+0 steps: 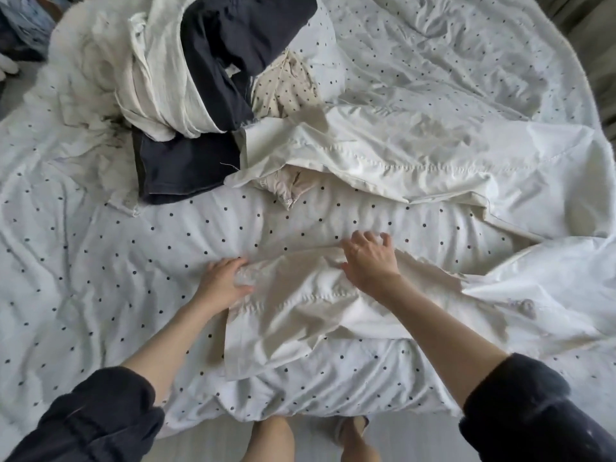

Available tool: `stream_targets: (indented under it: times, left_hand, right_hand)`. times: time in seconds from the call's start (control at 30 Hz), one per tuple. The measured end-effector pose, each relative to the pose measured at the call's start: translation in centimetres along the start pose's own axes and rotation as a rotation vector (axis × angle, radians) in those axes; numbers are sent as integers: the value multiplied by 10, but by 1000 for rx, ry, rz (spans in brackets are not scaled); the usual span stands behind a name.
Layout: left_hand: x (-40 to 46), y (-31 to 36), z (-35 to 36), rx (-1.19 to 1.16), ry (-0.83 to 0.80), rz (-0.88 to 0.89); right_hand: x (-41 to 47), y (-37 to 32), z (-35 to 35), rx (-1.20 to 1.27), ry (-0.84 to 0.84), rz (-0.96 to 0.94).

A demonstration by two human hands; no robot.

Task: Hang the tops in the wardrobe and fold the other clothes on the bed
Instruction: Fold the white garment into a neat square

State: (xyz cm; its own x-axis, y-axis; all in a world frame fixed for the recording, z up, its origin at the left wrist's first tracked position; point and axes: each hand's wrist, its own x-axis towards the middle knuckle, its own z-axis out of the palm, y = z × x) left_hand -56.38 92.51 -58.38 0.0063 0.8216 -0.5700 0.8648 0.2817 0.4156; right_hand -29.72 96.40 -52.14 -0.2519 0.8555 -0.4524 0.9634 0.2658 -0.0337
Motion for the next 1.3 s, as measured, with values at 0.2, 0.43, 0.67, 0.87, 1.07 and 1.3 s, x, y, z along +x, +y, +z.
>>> stream_targets:
  times: [0.2,0.43,0.67,0.87,1.07,1.3]
  left_hand:
    - [2,-13,-39,-545,-244,-185]
    - [4,-24,-85,-696,176,-148]
    - [16,-40,-55,-746,79,-486]
    - [8,-61,-39,-703,132,-294]
    - [0,-37,-49,-505,498,-284]
    - [45,51,-112,-981,130,-412]
  right_hand:
    - [9,-1,-17,168,31,44]
    - [26,-42,-26,306,346,65]
    - [-27,-74,40,234,194,-41]
    - [-52,-75,81,97,-97,-157]
    - [-37,-74,42,255,58,-132]
    - [35,-50,-61,186,683,70]
